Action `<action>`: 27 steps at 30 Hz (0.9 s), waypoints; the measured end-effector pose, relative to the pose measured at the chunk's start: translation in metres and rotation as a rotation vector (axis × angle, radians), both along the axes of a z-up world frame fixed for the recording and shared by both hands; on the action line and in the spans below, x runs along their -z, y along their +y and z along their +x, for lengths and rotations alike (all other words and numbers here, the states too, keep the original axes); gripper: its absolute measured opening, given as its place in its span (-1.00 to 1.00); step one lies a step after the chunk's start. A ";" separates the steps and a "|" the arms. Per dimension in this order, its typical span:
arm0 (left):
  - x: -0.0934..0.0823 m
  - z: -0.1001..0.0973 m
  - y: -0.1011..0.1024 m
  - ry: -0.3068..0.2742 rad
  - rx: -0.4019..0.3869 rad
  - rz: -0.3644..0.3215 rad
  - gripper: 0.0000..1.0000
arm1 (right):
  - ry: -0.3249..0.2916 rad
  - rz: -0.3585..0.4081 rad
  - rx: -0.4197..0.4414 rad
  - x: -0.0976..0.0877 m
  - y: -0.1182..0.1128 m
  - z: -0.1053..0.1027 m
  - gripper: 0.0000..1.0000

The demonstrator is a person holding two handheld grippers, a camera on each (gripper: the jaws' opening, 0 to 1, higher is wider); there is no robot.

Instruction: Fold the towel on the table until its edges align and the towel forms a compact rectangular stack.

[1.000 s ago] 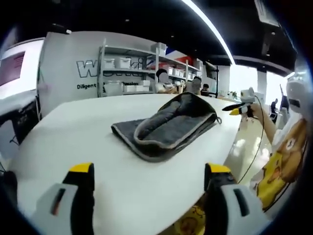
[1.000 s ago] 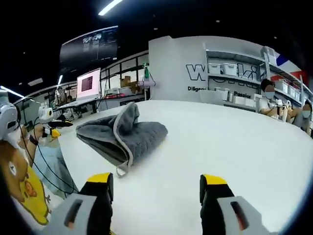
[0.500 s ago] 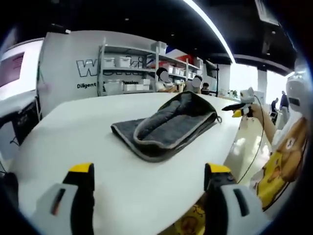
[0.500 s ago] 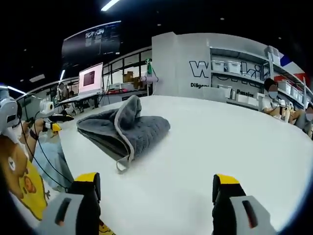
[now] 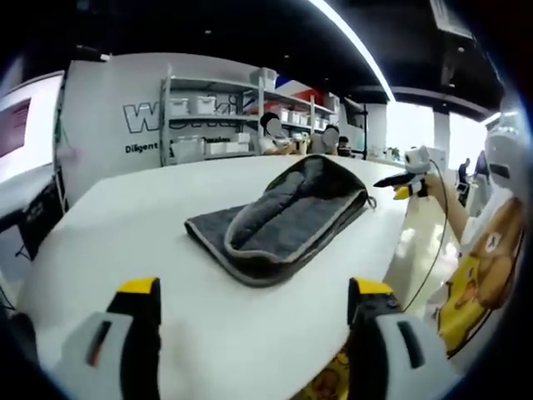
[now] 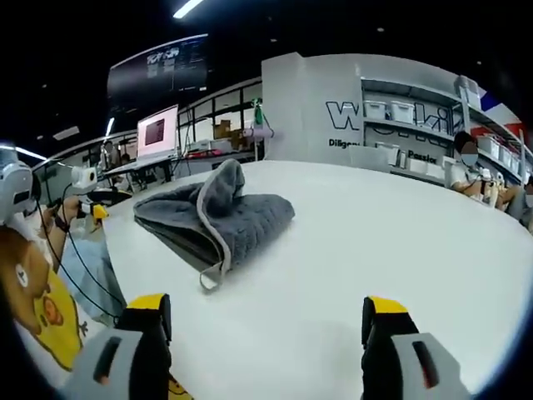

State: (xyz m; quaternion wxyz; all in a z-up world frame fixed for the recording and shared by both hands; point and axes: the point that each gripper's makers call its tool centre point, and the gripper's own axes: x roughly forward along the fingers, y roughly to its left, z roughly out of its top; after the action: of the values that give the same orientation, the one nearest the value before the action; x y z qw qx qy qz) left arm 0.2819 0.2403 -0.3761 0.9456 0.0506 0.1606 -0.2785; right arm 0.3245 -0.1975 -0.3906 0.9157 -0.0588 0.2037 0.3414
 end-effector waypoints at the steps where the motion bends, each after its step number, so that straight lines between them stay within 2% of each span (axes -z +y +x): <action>1: -0.001 0.001 0.000 0.001 0.005 -0.001 0.96 | 0.008 0.015 -0.013 0.000 0.003 -0.002 0.99; 4: -0.003 0.005 -0.001 0.000 0.010 -0.002 0.96 | 0.011 0.031 -0.026 0.000 0.005 -0.003 0.99; 10: -0.024 0.032 -0.012 -0.009 0.097 0.016 0.96 | 0.011 0.027 -0.024 0.001 0.004 -0.003 0.99; 14: -0.039 0.053 -0.028 -0.018 0.179 0.016 0.97 | 0.006 0.032 -0.027 0.000 0.004 -0.004 0.99; 22: -0.052 0.100 -0.060 0.015 0.299 0.001 0.96 | 0.006 0.030 -0.026 0.000 0.000 -0.005 0.99; 27: -0.049 0.137 -0.086 0.084 0.356 -0.053 0.96 | 0.002 0.035 -0.025 -0.001 -0.003 -0.006 0.99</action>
State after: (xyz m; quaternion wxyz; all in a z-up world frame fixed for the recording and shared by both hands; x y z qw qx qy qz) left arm 0.4191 0.1544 -0.3275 0.8749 0.0419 0.1809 -0.4473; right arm 0.3184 -0.2006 -0.3901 0.9120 -0.0447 0.1980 0.3564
